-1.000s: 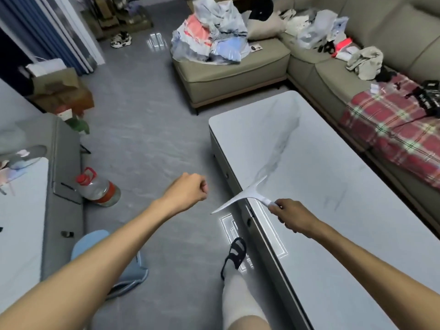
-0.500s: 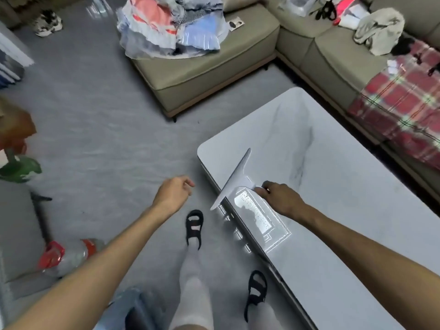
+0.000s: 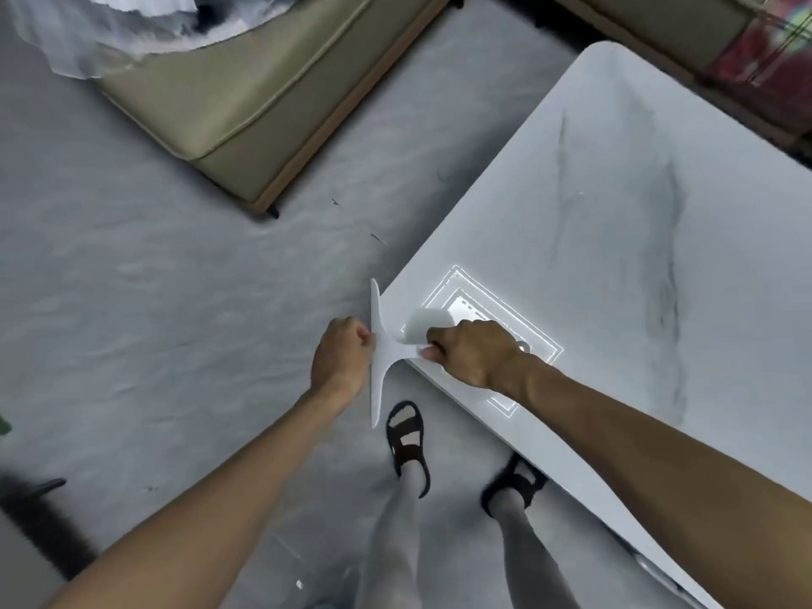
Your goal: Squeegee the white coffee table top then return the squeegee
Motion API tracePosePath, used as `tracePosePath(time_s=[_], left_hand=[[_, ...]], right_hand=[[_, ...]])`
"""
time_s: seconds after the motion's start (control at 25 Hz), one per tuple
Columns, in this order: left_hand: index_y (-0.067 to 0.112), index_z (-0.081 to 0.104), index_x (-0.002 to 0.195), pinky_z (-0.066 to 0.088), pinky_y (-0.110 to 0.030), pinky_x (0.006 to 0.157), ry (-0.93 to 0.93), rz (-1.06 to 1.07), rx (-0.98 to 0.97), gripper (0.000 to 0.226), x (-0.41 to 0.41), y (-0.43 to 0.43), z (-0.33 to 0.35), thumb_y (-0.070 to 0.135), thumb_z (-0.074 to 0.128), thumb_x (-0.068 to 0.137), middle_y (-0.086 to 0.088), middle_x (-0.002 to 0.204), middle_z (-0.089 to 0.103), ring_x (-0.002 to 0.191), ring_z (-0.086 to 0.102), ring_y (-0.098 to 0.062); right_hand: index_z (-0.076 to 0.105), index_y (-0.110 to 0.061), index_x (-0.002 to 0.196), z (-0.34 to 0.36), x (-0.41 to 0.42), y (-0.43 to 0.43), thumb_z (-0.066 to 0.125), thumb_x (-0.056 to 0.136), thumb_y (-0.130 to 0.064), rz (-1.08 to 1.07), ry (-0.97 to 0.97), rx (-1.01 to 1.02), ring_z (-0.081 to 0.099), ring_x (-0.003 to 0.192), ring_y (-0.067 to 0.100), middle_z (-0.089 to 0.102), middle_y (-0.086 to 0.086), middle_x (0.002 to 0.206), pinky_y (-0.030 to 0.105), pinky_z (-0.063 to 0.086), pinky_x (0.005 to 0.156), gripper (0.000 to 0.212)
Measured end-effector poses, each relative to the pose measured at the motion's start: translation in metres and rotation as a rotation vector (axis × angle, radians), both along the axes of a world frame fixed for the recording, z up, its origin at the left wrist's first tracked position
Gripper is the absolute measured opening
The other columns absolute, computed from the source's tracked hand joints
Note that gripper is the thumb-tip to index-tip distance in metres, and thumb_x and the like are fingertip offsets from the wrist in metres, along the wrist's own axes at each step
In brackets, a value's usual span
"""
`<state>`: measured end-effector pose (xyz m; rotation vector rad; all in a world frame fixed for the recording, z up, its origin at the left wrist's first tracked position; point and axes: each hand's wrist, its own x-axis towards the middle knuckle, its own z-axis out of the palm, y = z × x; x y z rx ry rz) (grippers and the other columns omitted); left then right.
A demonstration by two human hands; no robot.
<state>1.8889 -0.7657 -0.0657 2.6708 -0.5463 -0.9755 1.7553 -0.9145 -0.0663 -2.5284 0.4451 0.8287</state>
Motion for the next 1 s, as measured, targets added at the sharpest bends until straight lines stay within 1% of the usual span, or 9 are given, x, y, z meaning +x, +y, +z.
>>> tracePosePath(time_s=[0.16,0.36,0.44,0.56,0.68,0.76,0.84,0.92,1.0], left_hand=[[0.012,0.051,0.093,0.043,-0.031,0.072,0.008,-0.037,-0.022,0.002,0.004,-0.015,-0.037,0.014,0.053,0.092,-0.004,0.107,0.055,0.092,0.056,-0.022],[0.016,0.040,0.095,0.042,-0.031,0.078,0.078,-0.178,-0.024,0.022,-0.010,-0.039,-0.065,0.000,0.051,0.083,-0.006,0.116,0.046,0.102,0.052,-0.024],[0.016,0.040,0.094,0.042,-0.030,0.078,0.089,-0.208,-0.006,0.021,-0.017,-0.048,-0.070,0.002,0.053,0.084,-0.007,0.116,0.046,0.102,0.052,-0.025],[0.014,0.043,0.095,0.044,-0.032,0.077,0.113,-0.261,0.090,0.017,-0.025,-0.058,-0.076,0.007,0.054,0.086,-0.011,0.122,0.044,0.108,0.051,-0.028],[0.016,0.043,0.095,0.042,-0.030,0.074,0.160,-0.336,0.218,0.015,-0.031,-0.065,-0.078,0.011,0.052,0.085,-0.017,0.134,0.034,0.117,0.046,-0.031],[0.017,0.044,0.096,0.044,-0.031,0.078,0.190,-0.367,0.278,0.015,-0.031,-0.069,-0.077,0.013,0.051,0.083,-0.020,0.139,0.031,0.122,0.042,-0.032],[0.017,0.047,0.098,0.044,-0.031,0.079,0.195,-0.375,0.304,0.016,-0.028,-0.071,-0.075,0.014,0.052,0.082,-0.019,0.138,0.034,0.120,0.045,-0.031],[0.016,0.050,0.100,0.043,-0.030,0.076,0.181,-0.343,0.270,0.019,-0.027,-0.070,-0.071,0.014,0.054,0.082,-0.013,0.128,0.043,0.104,0.051,-0.026],[0.014,0.053,0.100,0.041,-0.028,0.072,0.140,-0.238,0.181,0.018,-0.025,-0.065,-0.067,0.013,0.057,0.082,-0.009,0.115,0.054,0.091,0.053,-0.021]], right_hand=[[0.053,-0.026,0.114,-0.036,0.005,-0.004,0.023,0.100,-0.051,-0.024,0.006,0.013,0.058,0.083,0.030,0.065,0.006,0.097,0.033,0.036,0.067,0.042],[0.050,-0.031,0.102,-0.058,-0.029,-0.012,0.024,0.098,-0.052,-0.146,0.000,0.063,0.052,0.074,0.026,0.054,0.000,0.081,0.034,0.038,0.065,0.034],[0.051,-0.035,0.107,-0.059,-0.052,-0.022,0.023,0.097,-0.054,-0.212,0.018,0.080,0.057,0.081,0.028,0.063,0.002,0.092,0.035,0.042,0.069,0.035],[0.049,-0.044,0.126,-0.055,-0.094,-0.044,0.023,0.097,-0.057,-0.284,0.043,0.054,0.062,0.100,0.030,0.066,0.003,0.117,0.038,0.048,0.083,0.041],[0.040,-0.054,0.134,-0.043,-0.146,-0.069,0.023,0.096,-0.061,-0.374,0.085,0.024,0.062,0.107,0.027,0.065,-0.004,0.124,0.038,0.047,0.090,0.042],[0.039,-0.059,0.132,-0.031,-0.184,-0.087,0.022,0.095,-0.063,-0.435,0.118,-0.010,0.064,0.101,0.025,0.069,-0.005,0.113,0.038,0.048,0.087,0.041],[0.041,-0.061,0.123,-0.017,-0.214,-0.101,0.021,0.093,-0.066,-0.499,0.143,-0.036,0.062,0.083,0.024,0.067,-0.008,0.085,0.035,0.047,0.074,0.036],[0.038,-0.055,0.113,-0.001,-0.230,-0.108,0.017,0.089,-0.070,-0.528,0.151,-0.066,0.053,0.066,0.021,0.050,-0.013,0.063,0.033,0.038,0.063,0.035],[0.037,-0.052,0.112,0.004,-0.224,-0.106,0.015,0.088,-0.071,-0.509,0.106,-0.079,0.056,0.067,0.023,0.050,-0.012,0.062,0.032,0.036,0.060,0.037]])
